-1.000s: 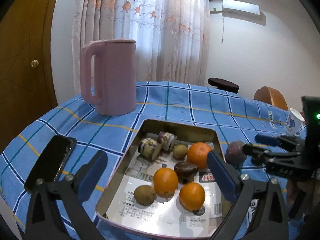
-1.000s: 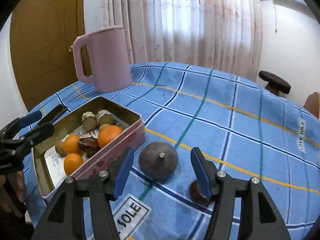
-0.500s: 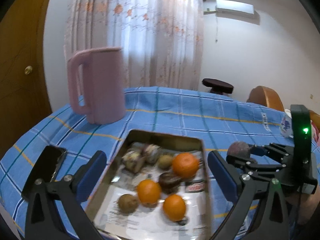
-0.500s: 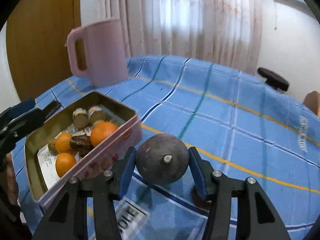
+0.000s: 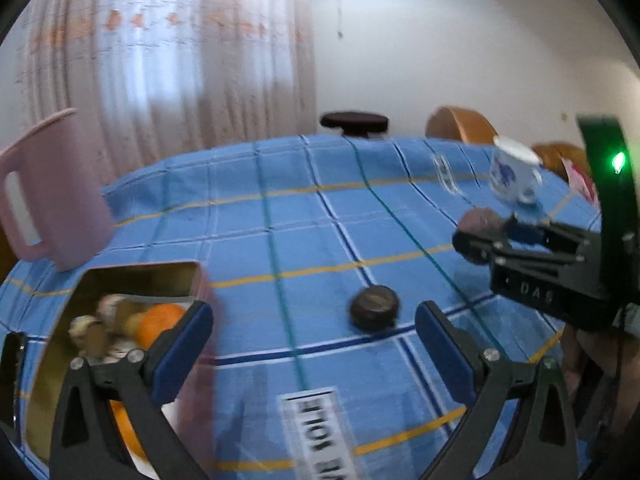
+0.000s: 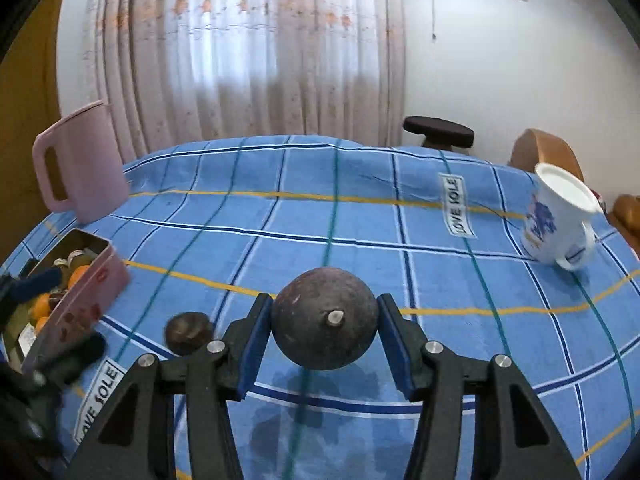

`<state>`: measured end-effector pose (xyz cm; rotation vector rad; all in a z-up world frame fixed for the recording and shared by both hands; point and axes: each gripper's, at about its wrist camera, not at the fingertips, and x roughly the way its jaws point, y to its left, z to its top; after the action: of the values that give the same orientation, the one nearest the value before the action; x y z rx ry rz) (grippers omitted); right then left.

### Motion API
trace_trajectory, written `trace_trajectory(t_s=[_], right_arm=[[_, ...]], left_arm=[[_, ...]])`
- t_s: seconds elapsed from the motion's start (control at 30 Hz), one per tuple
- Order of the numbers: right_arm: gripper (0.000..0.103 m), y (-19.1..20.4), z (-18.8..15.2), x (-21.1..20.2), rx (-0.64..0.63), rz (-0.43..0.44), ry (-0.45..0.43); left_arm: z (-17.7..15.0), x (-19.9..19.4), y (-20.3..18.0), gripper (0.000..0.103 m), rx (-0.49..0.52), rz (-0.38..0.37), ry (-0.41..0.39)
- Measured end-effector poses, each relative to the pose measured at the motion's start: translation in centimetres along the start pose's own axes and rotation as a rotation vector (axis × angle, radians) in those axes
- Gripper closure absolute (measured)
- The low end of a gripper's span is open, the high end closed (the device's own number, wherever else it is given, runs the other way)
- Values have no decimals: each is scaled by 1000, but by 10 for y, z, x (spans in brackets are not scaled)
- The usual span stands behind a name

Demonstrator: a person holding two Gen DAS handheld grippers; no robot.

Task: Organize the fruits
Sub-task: 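Grasp the purple round fruit with the right gripper while the left grasps a mangosteen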

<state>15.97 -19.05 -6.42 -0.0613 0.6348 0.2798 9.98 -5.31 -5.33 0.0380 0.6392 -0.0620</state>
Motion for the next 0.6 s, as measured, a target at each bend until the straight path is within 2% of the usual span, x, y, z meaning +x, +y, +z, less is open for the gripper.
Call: trace_trajectory(t_s=[0.1,0.17,0.3,0.37,0.43,0.5,0.6], right_arm=[[49,-8,-4,3,27,9,6],[49,-12,-3,3,40,19,-2],[49,-12,-4,5,43,32,-6],[49,-12,-4,6,42,40,-5],[49,-13,-5,6,43,43,-4],[49,-13,-5,3,43,48,-22],[49,-12,-6,3,35,51,-27]], left_arm=[[0,15,-14,3,21,-48,41],[3,27,-19,12,27,-58,85],[9,46,-21,22,17,-103,142],[10,57,-23,40,14,-132,191],[10,68,-24,52,-4,-163,243],[10,66,-20,62,-26,-163,230],[9,61,-19,62,-30,-166,214]])
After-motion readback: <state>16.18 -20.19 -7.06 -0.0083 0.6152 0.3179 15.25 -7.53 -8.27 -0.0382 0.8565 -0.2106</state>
